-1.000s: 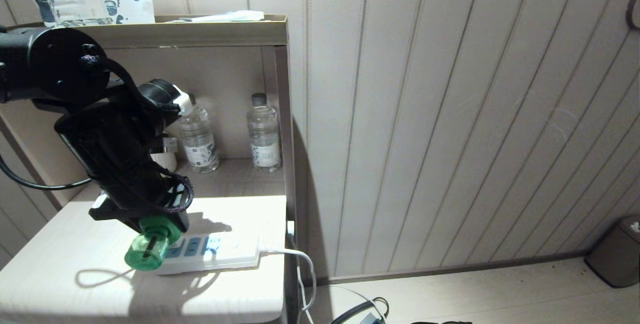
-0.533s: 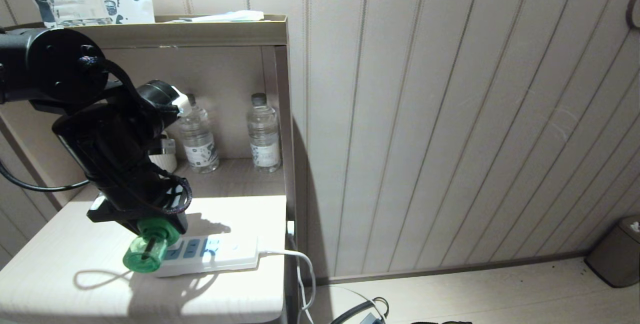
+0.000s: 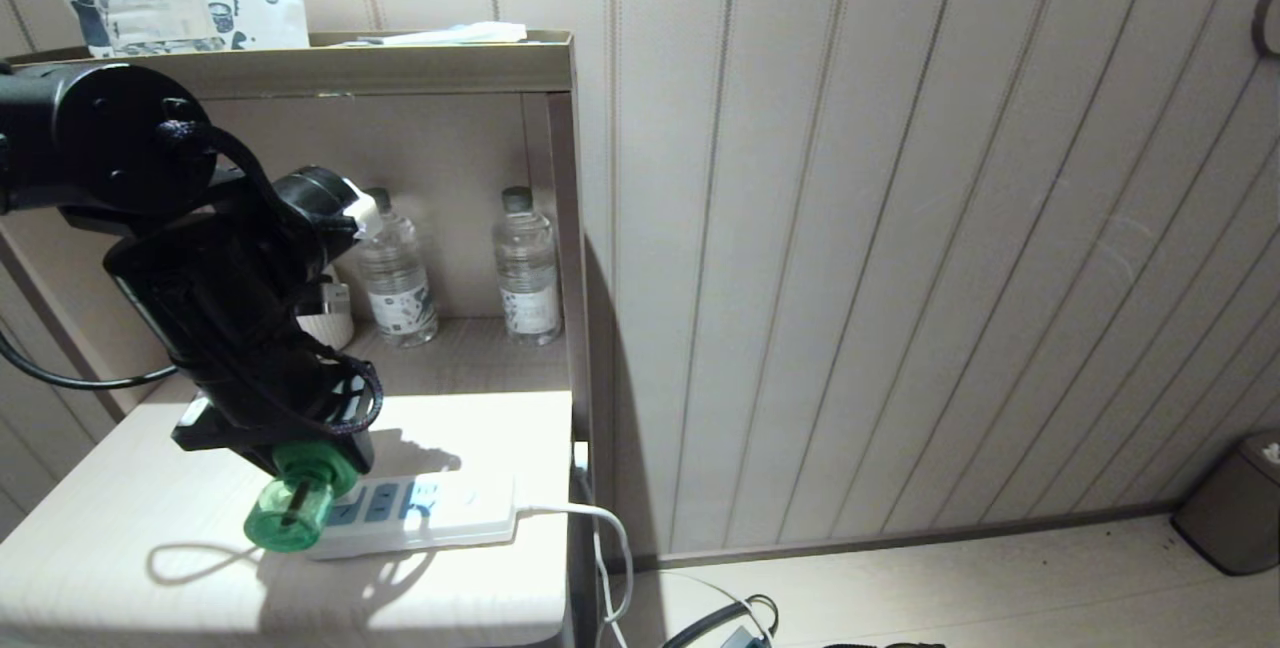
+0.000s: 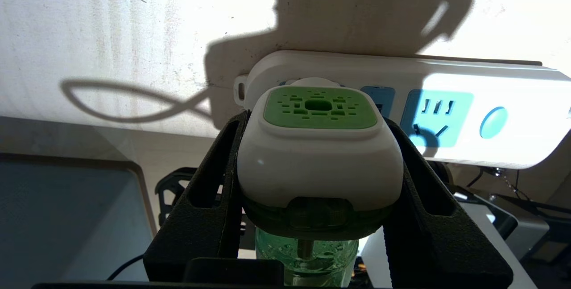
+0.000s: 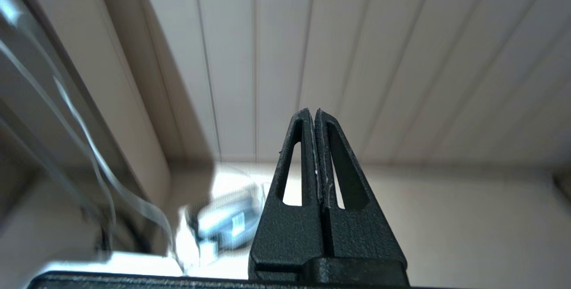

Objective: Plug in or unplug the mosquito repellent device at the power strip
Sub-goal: Hold the socket with your right hand and unplug it with your left hand

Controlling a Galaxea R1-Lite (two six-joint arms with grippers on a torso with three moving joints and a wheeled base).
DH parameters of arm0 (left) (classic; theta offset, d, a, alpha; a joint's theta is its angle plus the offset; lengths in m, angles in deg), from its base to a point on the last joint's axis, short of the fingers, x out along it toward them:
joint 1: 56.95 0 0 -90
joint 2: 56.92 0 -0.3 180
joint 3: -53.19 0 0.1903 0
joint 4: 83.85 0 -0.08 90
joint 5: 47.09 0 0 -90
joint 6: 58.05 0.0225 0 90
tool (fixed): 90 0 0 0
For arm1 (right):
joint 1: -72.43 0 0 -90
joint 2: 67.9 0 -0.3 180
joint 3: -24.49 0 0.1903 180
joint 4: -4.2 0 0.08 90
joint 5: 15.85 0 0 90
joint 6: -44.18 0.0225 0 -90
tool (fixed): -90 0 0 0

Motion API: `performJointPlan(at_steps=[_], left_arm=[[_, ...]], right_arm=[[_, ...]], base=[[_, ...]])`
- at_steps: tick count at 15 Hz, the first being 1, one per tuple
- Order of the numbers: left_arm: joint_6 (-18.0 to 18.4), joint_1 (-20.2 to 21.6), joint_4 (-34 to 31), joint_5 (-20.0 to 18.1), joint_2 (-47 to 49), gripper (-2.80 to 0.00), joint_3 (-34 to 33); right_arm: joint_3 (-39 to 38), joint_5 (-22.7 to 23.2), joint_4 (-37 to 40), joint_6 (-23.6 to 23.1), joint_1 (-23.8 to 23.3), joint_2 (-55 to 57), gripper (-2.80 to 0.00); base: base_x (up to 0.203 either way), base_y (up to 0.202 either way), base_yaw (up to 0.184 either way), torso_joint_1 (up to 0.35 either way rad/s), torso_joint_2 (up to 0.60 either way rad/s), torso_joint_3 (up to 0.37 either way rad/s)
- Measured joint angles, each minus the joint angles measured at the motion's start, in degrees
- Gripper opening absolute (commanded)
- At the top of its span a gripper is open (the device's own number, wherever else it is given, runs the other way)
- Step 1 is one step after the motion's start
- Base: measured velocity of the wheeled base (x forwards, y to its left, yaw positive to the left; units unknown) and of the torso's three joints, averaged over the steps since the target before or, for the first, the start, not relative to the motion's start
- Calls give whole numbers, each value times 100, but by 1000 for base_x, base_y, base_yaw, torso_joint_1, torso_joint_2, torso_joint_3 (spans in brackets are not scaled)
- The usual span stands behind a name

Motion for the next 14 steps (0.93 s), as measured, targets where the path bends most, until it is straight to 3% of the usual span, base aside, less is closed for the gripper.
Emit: performJointPlan(at_steps=[5, 8, 11, 14], left_arm=[[0, -3, 2, -21, -25, -280, -20], [-2, -5, -4, -68, -33, -280, -20], [6, -11, -20, -159, -53, -280, -13], [4, -24, -23, -176, -82, -280, 4]], right_arm=[[3219, 296, 394, 24, 144, 1962, -280], [4785, 789, 769, 436, 414, 3568, -280], [5861, 1125, 1439, 1176, 1612, 5085, -280], [6285, 622, 1696, 1516, 3269, 6395, -280]], base=[[0, 0, 0, 0, 0, 0], [0, 0, 0, 0, 0, 0], [0, 0, 0, 0, 0, 0], [0, 0, 0, 0, 0, 0]])
